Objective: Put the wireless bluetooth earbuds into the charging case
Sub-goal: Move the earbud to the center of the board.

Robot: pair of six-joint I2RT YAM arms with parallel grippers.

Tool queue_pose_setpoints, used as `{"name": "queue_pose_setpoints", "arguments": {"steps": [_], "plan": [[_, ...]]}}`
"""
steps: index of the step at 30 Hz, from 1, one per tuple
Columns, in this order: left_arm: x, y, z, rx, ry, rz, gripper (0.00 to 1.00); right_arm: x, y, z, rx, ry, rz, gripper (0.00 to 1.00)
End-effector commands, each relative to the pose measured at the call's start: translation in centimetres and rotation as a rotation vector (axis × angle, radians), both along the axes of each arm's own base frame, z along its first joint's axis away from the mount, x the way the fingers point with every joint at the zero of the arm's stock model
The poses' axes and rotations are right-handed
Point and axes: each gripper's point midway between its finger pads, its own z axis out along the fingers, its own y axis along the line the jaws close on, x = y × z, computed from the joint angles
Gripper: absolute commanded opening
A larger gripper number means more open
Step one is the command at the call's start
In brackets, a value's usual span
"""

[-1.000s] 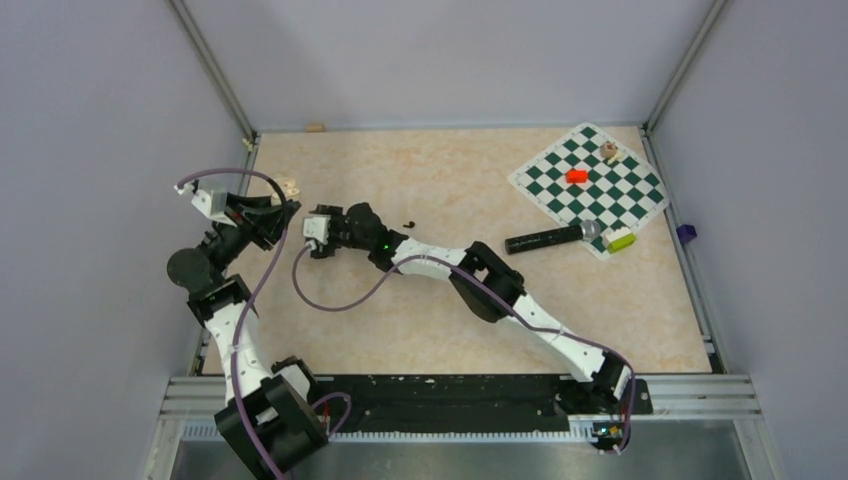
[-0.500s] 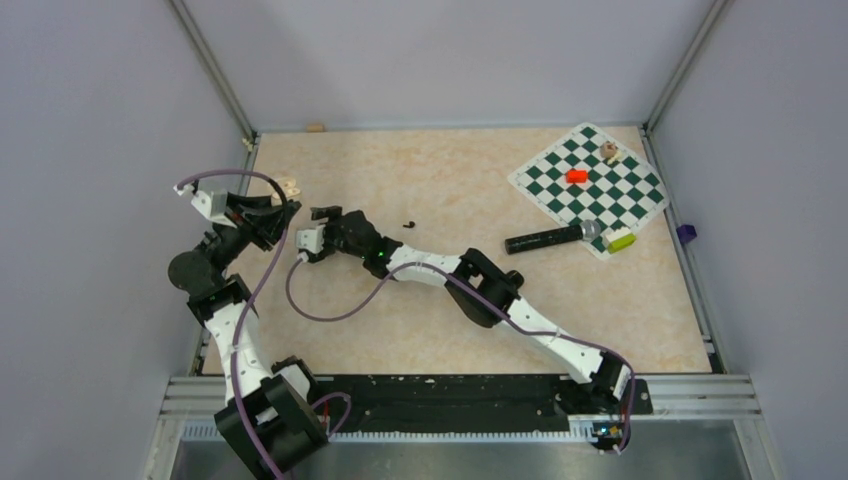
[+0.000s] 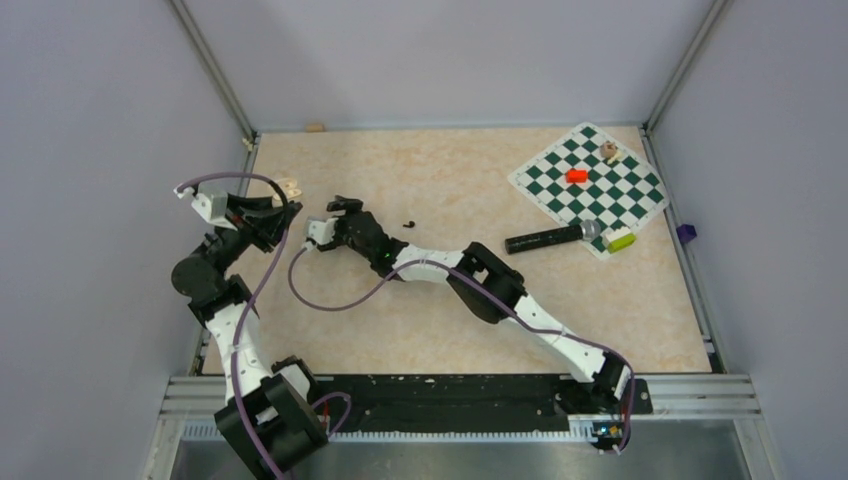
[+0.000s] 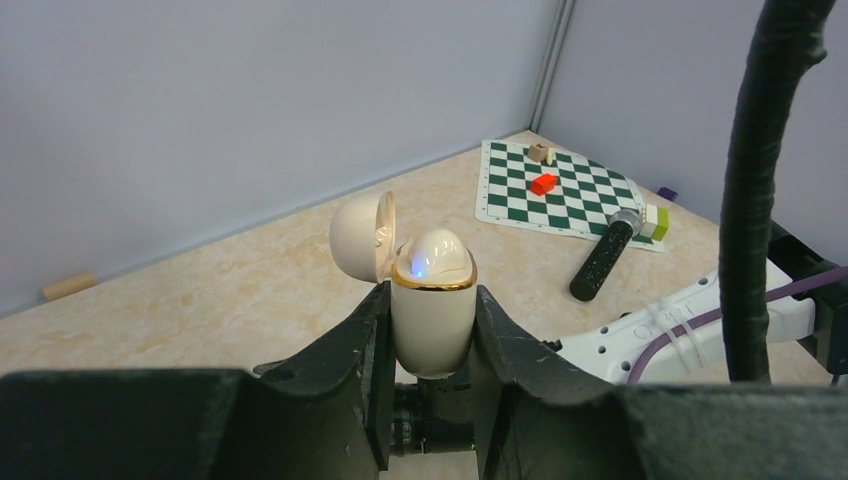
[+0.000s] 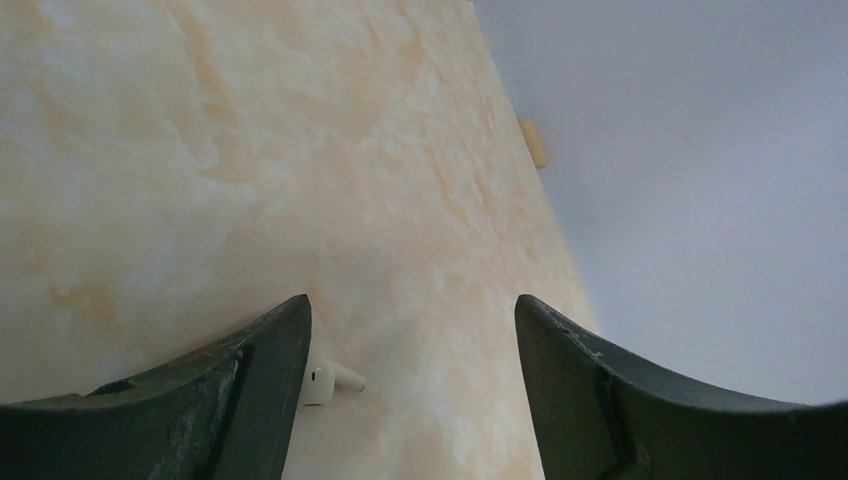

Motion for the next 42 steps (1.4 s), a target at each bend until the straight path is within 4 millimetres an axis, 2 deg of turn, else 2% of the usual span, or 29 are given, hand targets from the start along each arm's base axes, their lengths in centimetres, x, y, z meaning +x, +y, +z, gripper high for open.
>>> {"name": "queue_pose_setpoints", "arguments": {"steps": [1,9,14,19,25,28,30,32,34,39,42], "plan": [[-0.5,-0.2,0.6,0.019,-0.045,0.005,0.0,3.9,-5.1,-0.9,-0.048,0.078,-0.207,0.74],[-1.0,-0.5,0.8,0.021,-0.062,0.004,0.0,9.5,-11.8,-0.3,-0.044,0.181,-0.384,0.76],[-1.3,-0.7,1.0,0.021,-0.073,0.005,0.0,11.9,-16.3,0.1,-0.033,0.302,-0.455,0.76],[-1.4,-0.8,1.1,0.017,-0.083,0.007,0.0,13.5,-20.2,2.7,0.036,0.431,-0.458,0.76],[-1.7,-1.0,1.3,0.013,-0.093,0.008,0.0,12.2,-21.0,9.8,0.243,0.72,-0.278,0.75],[-1.8,-1.1,1.3,0.015,-0.098,0.004,0.0,11.9,-22.1,11.4,0.402,0.936,-0.24,0.72],[-1.8,-1.1,1.3,0.017,-0.101,0.004,0.0,11.5,-22.8,11.1,0.508,1.109,-0.224,0.68],[-1.8,-1.1,1.2,0.014,-0.1,0.004,0.0,10.8,-23.3,9.8,0.55,1.236,-0.204,0.64],[-1.8,-1.1,1.3,0.013,-0.102,0.003,0.0,9.7,-23.4,8.6,0.536,1.283,-0.175,0.61],[-1.7,-1.1,1.1,0.01,-0.098,0.001,0.0,7.5,-22.9,7.0,0.325,1.104,0.011,0.62],[-1.6,-1.1,1.0,0.005,-0.094,0.001,0.0,8.8,-23.7,6.8,0.243,0.962,0.003,0.64]]}}
